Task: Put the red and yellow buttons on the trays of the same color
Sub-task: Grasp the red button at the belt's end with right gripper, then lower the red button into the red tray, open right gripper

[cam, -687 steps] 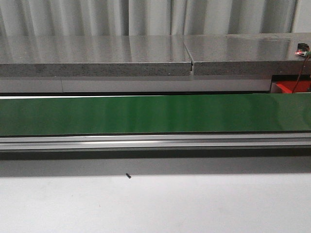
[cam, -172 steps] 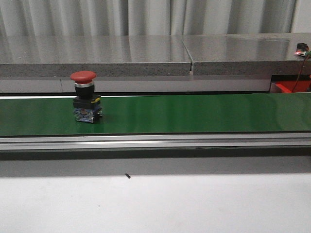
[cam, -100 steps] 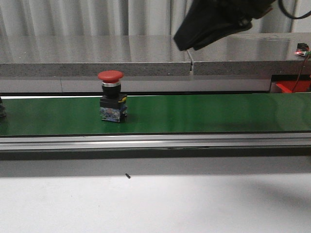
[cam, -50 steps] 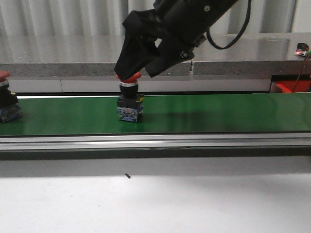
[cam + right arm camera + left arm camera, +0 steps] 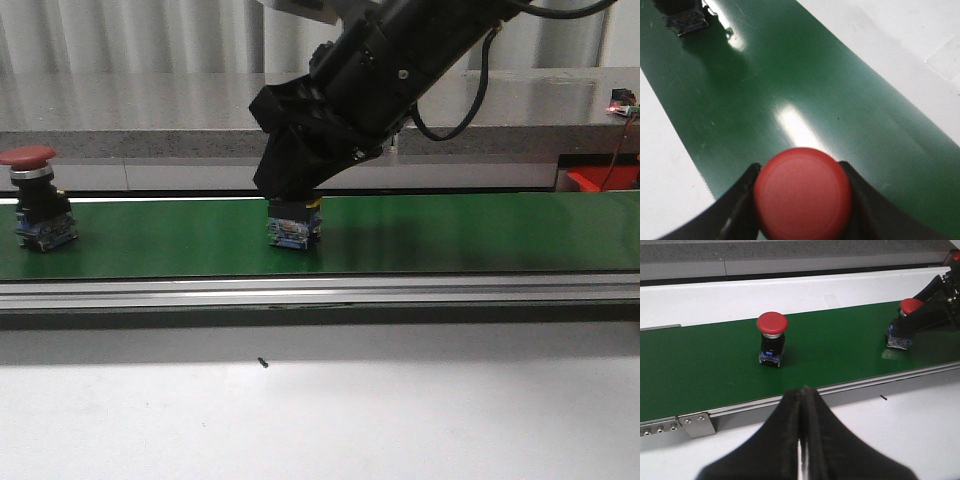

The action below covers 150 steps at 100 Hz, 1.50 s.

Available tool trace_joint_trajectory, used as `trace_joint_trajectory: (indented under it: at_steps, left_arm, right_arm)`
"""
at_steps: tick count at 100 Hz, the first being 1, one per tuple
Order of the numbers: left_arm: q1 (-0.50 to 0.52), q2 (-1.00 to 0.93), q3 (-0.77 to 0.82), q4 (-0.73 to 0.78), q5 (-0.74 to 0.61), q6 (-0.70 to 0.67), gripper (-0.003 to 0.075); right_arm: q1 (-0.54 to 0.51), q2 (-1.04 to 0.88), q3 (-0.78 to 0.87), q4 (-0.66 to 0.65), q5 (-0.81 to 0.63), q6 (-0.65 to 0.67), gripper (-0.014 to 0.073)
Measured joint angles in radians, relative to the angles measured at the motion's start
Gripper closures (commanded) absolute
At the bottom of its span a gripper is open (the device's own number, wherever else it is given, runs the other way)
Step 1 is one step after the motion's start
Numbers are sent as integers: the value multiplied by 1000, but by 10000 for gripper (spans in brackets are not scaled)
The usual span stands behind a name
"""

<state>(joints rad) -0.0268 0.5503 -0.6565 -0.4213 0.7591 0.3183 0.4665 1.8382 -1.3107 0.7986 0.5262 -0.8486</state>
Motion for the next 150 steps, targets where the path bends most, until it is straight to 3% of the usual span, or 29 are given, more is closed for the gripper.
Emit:
trace_joint_trajectory:
  at_steps: [31, 82, 115, 150]
  left_arm:
    - [0, 0, 0, 0, 0, 0, 741]
    - [0, 0, 0, 0, 0, 0, 741]
    - [0, 0, 0, 0, 0, 0, 741]
    - [0, 0, 0, 0, 0, 0, 741]
  right_arm:
    - [-84, -96, -2, -1, 15, 0, 470]
    - [-525, -220, -2, -2, 34, -2, 470]
    - [-779, -194, -2, -1, -118, 0, 470]
    - [-880, -75, -2, 66, -273, 0, 470]
